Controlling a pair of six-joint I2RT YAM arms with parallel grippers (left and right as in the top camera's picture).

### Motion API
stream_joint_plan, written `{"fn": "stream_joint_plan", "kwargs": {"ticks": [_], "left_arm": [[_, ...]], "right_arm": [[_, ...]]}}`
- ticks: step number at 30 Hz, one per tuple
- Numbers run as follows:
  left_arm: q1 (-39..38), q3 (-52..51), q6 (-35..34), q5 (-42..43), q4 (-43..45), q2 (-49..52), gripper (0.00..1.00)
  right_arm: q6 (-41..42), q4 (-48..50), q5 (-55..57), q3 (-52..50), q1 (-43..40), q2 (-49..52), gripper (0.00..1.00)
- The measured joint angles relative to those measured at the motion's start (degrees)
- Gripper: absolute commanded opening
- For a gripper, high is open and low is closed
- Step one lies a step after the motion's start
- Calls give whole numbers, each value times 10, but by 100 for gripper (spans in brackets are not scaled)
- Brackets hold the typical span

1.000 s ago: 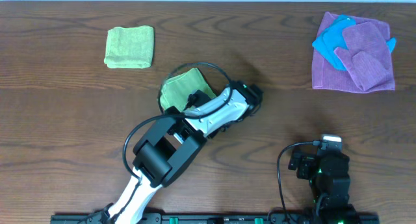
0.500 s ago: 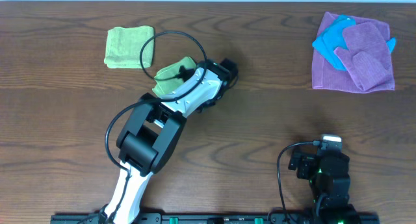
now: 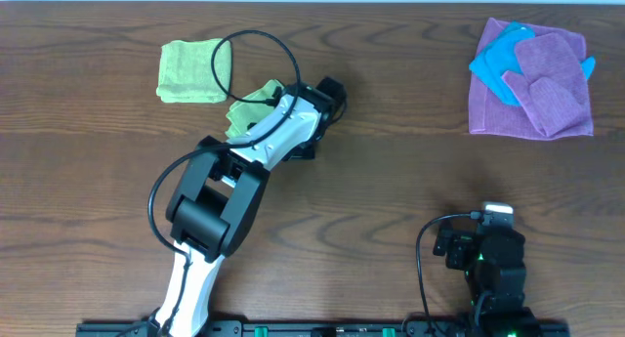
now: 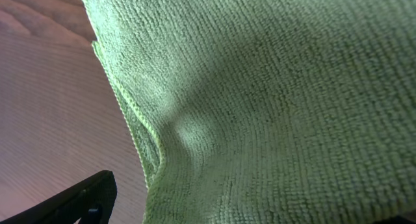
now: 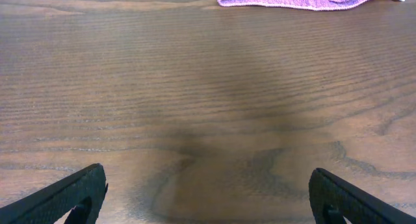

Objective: Fold the cloth

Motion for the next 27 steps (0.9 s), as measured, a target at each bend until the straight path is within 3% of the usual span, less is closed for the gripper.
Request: {"fn": "stream_joint_plan", "kwargs": {"ticks": [6, 12, 18, 23, 27], "left_arm": [[0, -2, 15, 14, 57, -3, 100], [0, -2, 88, 58, 99, -5, 100], [-4, 0, 168, 73, 23, -7, 95], [-9, -6, 223, 30, -72, -3, 95], [-12, -7, 276, -25, -57, 3, 95]], "right_arm": [[0, 0, 0, 0, 0, 0, 99], [0, 0, 0, 0, 0, 0, 99], [0, 0, 0, 0, 0, 0, 99], [0, 0, 0, 0, 0, 0, 99], [0, 0, 0, 0, 0, 0, 99]]}}
